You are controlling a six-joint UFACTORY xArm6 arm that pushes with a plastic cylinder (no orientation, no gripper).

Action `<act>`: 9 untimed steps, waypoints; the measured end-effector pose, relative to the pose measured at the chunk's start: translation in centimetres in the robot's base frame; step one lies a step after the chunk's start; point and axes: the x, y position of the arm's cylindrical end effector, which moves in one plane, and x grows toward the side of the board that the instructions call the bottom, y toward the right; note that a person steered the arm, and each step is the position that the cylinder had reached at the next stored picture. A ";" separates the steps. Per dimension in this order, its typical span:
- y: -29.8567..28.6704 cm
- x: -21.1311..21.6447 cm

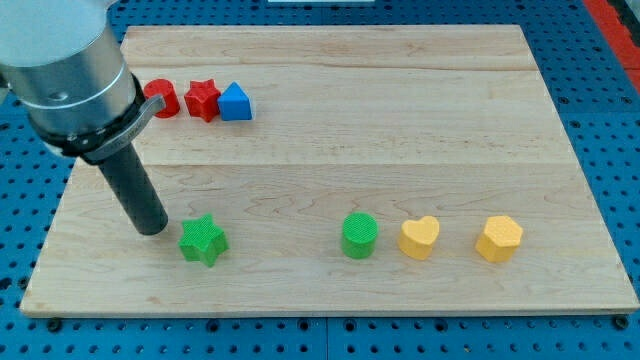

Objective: Push the green star towards the green circle

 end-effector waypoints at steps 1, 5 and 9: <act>2.6 0.5; 10.0 5.8; 6.6 4.6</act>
